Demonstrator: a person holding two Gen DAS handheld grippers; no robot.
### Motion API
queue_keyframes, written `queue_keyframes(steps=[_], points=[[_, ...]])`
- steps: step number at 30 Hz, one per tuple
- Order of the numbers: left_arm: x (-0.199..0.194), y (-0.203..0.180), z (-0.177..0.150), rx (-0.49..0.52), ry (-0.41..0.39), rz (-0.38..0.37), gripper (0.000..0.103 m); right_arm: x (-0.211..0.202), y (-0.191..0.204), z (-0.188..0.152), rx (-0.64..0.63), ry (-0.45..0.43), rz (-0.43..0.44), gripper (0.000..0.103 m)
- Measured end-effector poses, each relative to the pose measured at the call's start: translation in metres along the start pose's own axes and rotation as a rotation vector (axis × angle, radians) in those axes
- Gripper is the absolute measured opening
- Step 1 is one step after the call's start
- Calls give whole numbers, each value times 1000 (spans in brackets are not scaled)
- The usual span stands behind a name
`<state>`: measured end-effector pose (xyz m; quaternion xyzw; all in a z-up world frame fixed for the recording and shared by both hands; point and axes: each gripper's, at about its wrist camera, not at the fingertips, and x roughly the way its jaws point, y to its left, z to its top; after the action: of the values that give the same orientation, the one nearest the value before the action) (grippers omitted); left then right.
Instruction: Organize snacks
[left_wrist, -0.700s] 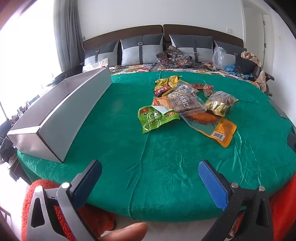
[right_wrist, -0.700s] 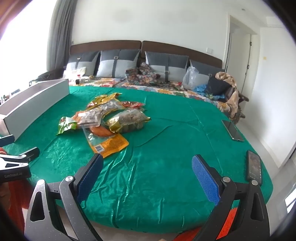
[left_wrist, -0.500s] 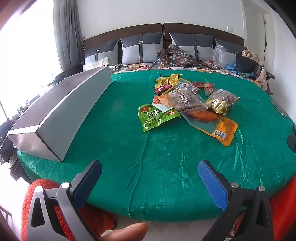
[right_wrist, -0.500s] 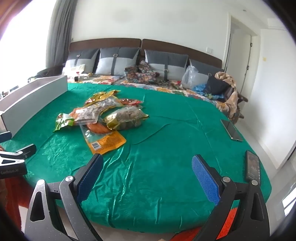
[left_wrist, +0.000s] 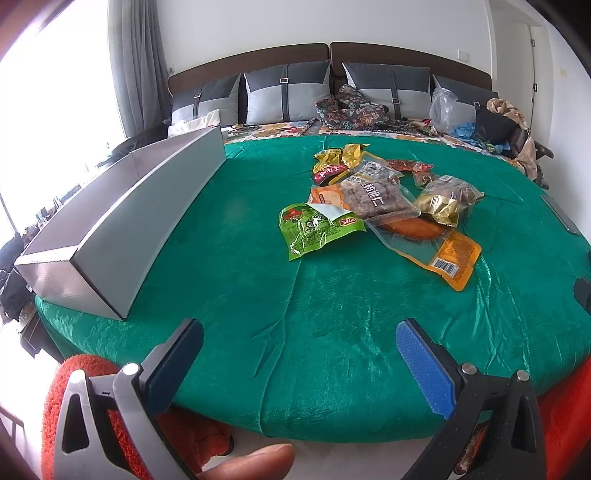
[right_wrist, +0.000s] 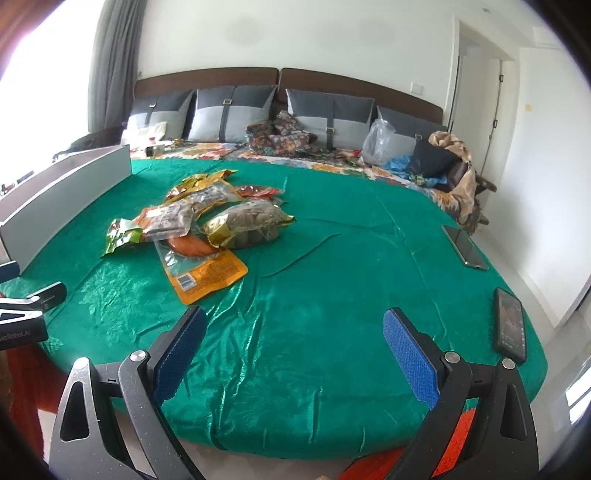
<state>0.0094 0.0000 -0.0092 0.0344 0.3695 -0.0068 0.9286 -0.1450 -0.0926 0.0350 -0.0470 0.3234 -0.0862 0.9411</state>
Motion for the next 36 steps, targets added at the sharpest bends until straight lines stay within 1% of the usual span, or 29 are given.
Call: queue_keyframes(steps=[9, 13, 26, 36], points=[[5, 1, 0, 3, 6, 8, 103, 4, 5, -2, -17, 18, 8, 98], [5, 2, 0, -13, -6, -5, 103, 4, 6, -3, -23, 21, 9, 98], [9, -4, -3, 20, 22, 0, 103, 8, 8, -5, -29, 38, 21, 98], [15, -1, -3, 28, 32, 30, 103, 10, 9, -6, -28, 48, 25, 98]])
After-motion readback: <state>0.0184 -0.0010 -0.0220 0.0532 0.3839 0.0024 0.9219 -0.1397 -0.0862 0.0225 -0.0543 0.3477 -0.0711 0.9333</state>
